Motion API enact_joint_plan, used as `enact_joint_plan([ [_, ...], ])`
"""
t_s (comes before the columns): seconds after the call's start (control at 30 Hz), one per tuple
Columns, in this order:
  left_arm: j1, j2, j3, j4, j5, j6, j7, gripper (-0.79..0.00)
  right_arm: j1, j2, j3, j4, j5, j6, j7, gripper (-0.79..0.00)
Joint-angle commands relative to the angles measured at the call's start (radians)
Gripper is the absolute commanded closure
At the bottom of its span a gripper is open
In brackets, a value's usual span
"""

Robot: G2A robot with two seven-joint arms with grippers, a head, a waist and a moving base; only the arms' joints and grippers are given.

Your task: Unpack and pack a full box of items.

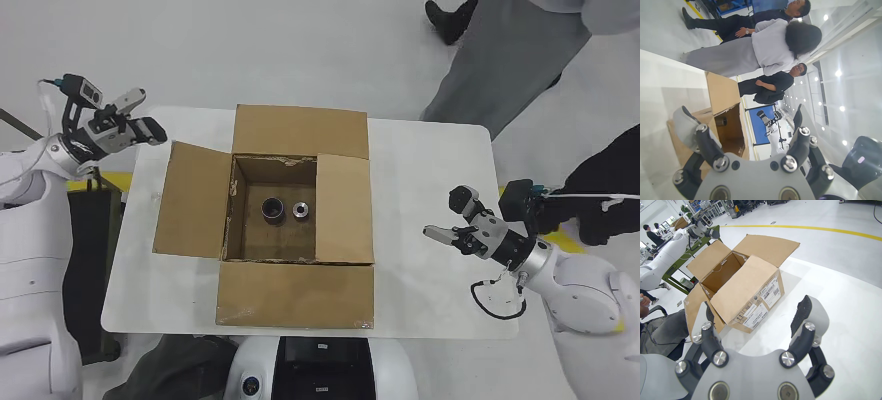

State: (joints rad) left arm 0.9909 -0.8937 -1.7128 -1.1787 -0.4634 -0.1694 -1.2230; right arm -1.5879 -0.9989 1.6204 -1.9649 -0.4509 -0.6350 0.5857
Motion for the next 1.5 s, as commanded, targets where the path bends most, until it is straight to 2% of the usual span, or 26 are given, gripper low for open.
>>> enact_joint_plan([
  [0.0, -0.005, 0.001, 0.019, 0.012, 0.021, 0.011, -0.011, -0.785, 0.000, 0.000, 0.000, 0.000, 0.000, 0.000, 0.000, -0.785],
  [0.3, -0.024, 0.000, 0.085, 0.050, 0.042, 0.013, -0.038, -0.785, 0.000, 0.000, 0.000, 0.000, 0.000, 0.000, 0.000, -0.785],
  [0.57, -0.040, 0.001, 0.115, 0.050, -0.072, 0.073, -0.199, -0.785, 0.000, 0.000, 0.000, 0.000, 0.000, 0.000, 0.000, -0.785],
  [0.73, -0.058, -0.002, 0.144, 0.022, -0.124, 0.107, -0.237, -0.785, 0.000, 0.000, 0.000, 0.000, 0.000, 0.000, 0.000, -0.785],
  [1.27, -0.094, -0.017, 0.286, -0.127, -0.116, 0.151, -0.204, -0.785, 0.000, 0.000, 0.000, 0.000, 0.000, 0.000, 0.000, -0.785],
  [1.47, -0.123, -0.028, 0.364, -0.146, -0.090, 0.169, -0.187, -0.785, 0.000, 0.000, 0.000, 0.000, 0.000, 0.000, 0.000, -0.785],
])
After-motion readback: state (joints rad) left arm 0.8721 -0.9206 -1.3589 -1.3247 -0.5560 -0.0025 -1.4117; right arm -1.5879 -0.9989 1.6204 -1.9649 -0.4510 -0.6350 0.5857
